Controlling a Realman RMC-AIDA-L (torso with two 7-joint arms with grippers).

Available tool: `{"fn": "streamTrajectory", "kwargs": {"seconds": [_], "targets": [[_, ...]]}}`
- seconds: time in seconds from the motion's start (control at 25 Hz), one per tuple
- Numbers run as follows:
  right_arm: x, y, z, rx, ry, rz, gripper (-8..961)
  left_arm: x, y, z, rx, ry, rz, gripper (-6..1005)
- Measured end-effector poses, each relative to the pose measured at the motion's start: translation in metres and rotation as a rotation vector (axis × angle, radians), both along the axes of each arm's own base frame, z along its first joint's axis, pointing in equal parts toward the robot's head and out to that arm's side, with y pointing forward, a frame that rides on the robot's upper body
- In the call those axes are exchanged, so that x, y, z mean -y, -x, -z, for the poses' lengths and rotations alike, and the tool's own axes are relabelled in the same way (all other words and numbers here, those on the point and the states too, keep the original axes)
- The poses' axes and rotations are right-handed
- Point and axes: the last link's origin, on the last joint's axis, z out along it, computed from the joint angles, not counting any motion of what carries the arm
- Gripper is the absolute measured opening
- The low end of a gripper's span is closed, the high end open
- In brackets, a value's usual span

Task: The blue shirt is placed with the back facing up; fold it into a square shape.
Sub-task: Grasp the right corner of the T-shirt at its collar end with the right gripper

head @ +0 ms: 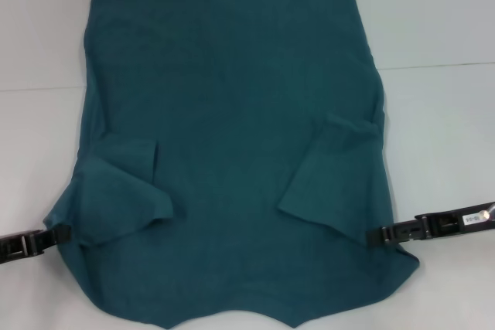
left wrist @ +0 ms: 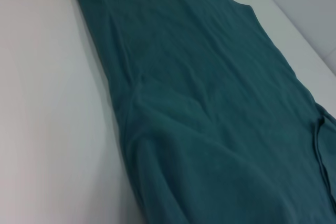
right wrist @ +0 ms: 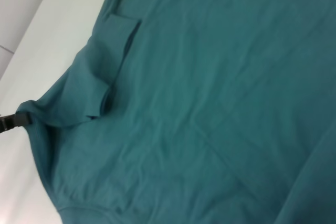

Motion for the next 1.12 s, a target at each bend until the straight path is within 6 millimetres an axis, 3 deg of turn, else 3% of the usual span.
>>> {"fn": "streamTrajectory", "kwargs": {"seconds": [0.56,1.12], "targets": [[0.000,-0.009,-0.007,0.033,-0.010,0.019,832,-0.002,-0.002,0.000,0.007,-0.004,0.006,15],[-0.007,0.004,0.002,0.020,-0.008,-0.027,831,-0.005,-0.004,0.002,0.009,-0.003,0.009,14]]}}
